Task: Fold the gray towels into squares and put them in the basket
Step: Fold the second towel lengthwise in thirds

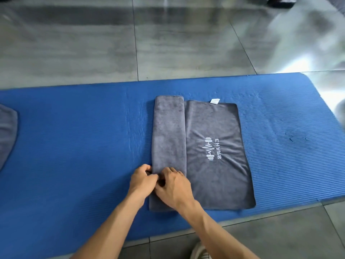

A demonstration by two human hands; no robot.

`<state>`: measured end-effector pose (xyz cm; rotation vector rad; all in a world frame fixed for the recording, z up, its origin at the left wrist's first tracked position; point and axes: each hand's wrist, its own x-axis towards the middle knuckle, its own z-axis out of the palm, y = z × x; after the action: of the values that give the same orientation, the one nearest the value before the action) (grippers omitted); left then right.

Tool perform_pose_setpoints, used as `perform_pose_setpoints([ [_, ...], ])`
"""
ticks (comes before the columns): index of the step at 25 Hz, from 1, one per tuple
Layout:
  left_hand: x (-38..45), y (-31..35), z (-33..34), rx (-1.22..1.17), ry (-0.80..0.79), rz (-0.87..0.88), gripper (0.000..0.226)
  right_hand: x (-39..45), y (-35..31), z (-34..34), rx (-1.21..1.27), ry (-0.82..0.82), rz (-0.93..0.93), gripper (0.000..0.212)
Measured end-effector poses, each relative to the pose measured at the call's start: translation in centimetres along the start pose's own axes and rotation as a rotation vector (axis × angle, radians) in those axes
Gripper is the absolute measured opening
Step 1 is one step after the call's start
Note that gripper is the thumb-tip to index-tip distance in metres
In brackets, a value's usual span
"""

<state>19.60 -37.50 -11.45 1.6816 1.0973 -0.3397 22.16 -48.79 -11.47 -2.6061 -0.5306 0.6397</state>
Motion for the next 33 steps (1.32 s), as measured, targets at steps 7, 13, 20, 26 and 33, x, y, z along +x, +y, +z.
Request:
perform_pose_setpoints([
  [7, -0.6, 0.1, -0.4, -0.182, -0.078, -0.017, 0.027, 1.7, -2.9, -0.9, -0.096, -0.016, 0.104, 0.026],
  [13, -1.5, 1.3, 0.8, -0.222, -0.089, 0.073, 0.033, 0.0, 1.7, -3.1, 1.063, 0.093, 0.313, 0.030],
  [20, -2.8, 2.0, 4.2, 0.009, -0.223, 0.144, 0.012, -2.3, 8.0, -4.4, 1.607, 0.119, 0.479, 0.025],
  [26, -4.1, 1.9, 6.9, 0.106, -0.273, 0.076, 0.036, -4.6, 11.1, -5.6, 1.442, -0.015, 0.677, 0.035],
  [33, -3.8, 2.0, 8.2, -0.108, -0.237, -0.087, 0.032, -5.6, 11.2, -5.2, 1.654, -0.261, 0.623, 0.040],
])
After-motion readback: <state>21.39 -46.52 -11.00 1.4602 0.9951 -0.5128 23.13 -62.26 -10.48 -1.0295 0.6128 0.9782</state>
